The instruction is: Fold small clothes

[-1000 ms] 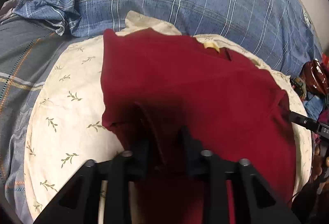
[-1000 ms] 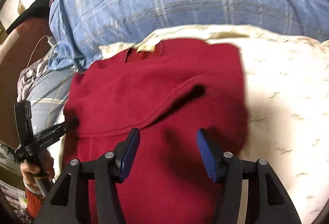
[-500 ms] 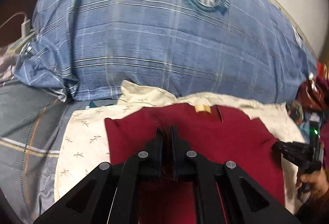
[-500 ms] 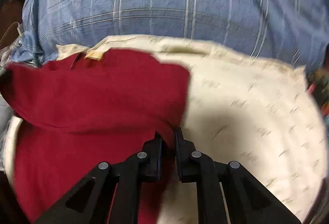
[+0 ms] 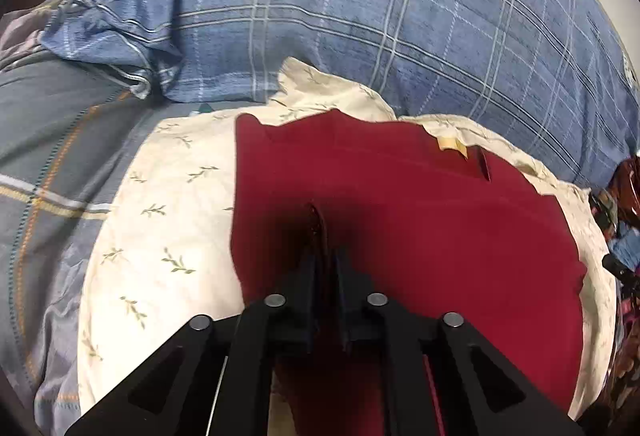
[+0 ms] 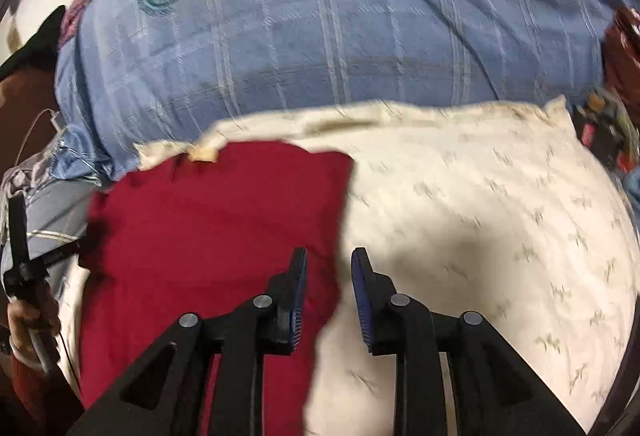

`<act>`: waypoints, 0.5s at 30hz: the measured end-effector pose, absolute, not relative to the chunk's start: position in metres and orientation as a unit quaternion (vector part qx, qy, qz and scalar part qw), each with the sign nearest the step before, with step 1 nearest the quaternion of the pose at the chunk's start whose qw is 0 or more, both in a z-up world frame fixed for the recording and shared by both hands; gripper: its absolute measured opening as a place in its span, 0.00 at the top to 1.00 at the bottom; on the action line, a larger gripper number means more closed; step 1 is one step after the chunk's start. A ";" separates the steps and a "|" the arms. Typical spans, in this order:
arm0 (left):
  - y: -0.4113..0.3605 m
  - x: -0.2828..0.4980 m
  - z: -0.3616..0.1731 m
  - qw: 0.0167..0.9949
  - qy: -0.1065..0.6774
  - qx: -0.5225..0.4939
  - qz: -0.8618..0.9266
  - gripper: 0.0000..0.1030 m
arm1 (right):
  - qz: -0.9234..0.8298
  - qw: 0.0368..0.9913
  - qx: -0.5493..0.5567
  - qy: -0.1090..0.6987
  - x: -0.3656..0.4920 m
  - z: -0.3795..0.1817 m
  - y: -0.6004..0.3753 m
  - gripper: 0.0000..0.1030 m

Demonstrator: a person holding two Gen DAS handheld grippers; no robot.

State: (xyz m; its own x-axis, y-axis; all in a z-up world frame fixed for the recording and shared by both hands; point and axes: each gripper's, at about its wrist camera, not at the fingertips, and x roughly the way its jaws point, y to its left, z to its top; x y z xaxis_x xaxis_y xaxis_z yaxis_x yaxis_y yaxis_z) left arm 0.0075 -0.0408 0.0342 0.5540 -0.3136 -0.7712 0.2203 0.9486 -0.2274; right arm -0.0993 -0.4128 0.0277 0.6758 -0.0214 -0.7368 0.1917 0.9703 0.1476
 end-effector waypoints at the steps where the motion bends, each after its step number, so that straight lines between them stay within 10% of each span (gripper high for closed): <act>1: -0.040 0.006 0.035 0.882 0.444 -0.053 -0.149 0.77 | -0.050 0.910 0.093 0.401 -0.089 0.027 -0.402 0.72; 5: -0.038 -0.003 0.036 0.900 0.417 -0.030 -0.126 0.40 | -0.037 0.892 0.040 0.448 -0.052 -0.001 -0.373 0.72; 15: -0.044 0.008 0.023 0.896 0.431 -0.024 -0.105 0.40 | -0.062 0.892 0.028 0.448 -0.089 -0.005 -0.379 0.69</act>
State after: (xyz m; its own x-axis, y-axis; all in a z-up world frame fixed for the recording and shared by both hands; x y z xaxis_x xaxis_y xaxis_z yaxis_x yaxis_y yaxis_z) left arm 0.0076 -0.0436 0.0227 0.6071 -0.2092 -0.7666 0.1679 0.9767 -0.1336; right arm -0.0890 -0.3793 -0.0052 0.5914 -0.0854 -0.8018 0.1363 0.9907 -0.0049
